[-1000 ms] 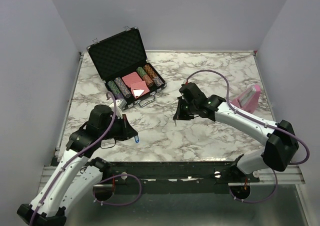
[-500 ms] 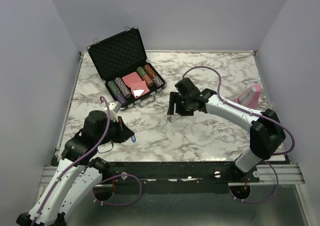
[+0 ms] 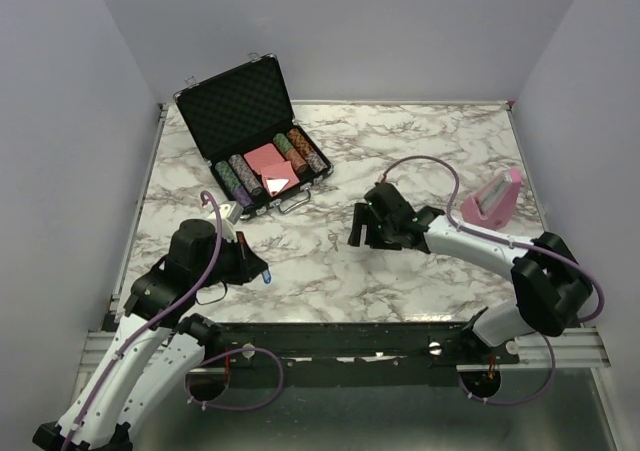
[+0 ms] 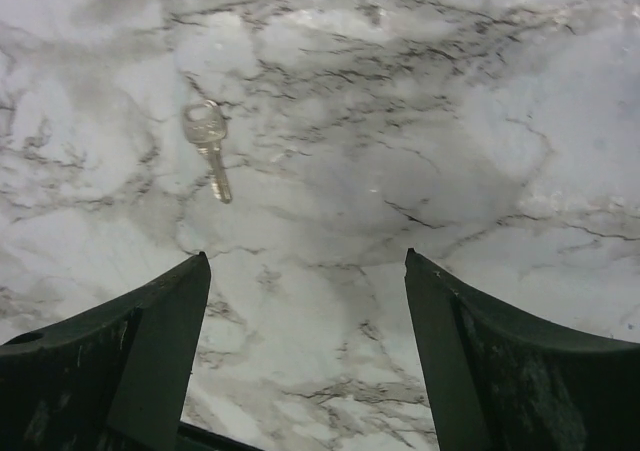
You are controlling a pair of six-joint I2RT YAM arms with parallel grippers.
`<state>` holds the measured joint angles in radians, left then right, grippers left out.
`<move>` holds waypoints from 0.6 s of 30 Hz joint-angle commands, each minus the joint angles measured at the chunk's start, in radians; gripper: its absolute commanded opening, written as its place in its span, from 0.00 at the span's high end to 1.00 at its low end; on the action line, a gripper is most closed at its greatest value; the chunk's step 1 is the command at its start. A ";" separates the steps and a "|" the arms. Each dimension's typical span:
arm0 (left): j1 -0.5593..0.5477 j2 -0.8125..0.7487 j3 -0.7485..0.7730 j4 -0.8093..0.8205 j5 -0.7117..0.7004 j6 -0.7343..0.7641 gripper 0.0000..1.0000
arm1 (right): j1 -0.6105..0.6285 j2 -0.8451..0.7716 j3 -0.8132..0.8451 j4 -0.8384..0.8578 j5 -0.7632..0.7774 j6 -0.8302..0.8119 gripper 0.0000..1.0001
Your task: Remove the keys from the keyring
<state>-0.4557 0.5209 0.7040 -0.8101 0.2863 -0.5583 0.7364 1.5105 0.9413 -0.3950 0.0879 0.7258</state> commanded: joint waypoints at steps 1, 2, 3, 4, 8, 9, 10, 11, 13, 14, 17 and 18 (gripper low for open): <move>-0.001 -0.007 -0.011 -0.003 -0.050 -0.002 1.00 | 0.000 -0.073 -0.168 0.221 0.165 0.021 0.14; -0.003 -0.006 -0.012 -0.003 -0.052 -0.005 1.00 | 0.000 -0.082 -0.205 0.254 0.180 0.018 0.14; -0.003 -0.004 -0.011 -0.001 -0.056 -0.006 1.00 | 0.000 -0.088 -0.231 0.284 0.190 0.008 0.15; -0.003 -0.004 -0.012 0.000 -0.062 -0.008 1.00 | 0.000 -0.093 -0.246 0.306 0.190 0.001 0.16; -0.003 0.007 -0.018 0.009 -0.085 -0.014 1.00 | 0.001 -0.142 -0.341 0.430 0.197 -0.014 0.18; -0.003 0.013 -0.018 0.018 -0.090 -0.012 1.00 | 0.000 -0.166 -0.376 0.470 0.203 -0.017 0.19; -0.003 0.021 -0.020 0.025 -0.098 -0.011 1.00 | 0.000 -0.188 -0.416 0.504 0.205 -0.023 0.19; -0.003 0.028 -0.020 0.031 -0.107 -0.008 1.00 | 0.000 -0.212 -0.453 0.536 0.211 -0.029 0.20; -0.003 0.053 -0.014 0.041 -0.125 0.004 1.00 | 0.000 -0.263 -0.507 0.565 0.225 -0.016 0.21; -0.005 0.071 -0.009 0.048 -0.139 0.012 1.00 | 0.000 -0.289 -0.531 0.588 0.219 -0.019 0.22; -0.003 0.128 0.009 0.077 -0.167 0.046 1.00 | 0.001 -0.358 -0.588 0.640 0.196 -0.037 0.22; -0.003 0.146 0.014 0.089 -0.180 0.055 1.00 | 0.001 -0.371 -0.602 0.650 0.199 -0.035 0.22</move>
<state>-0.4557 0.6022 0.6949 -0.7837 0.1864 -0.5518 0.7361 1.2049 0.3946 0.1192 0.2516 0.7090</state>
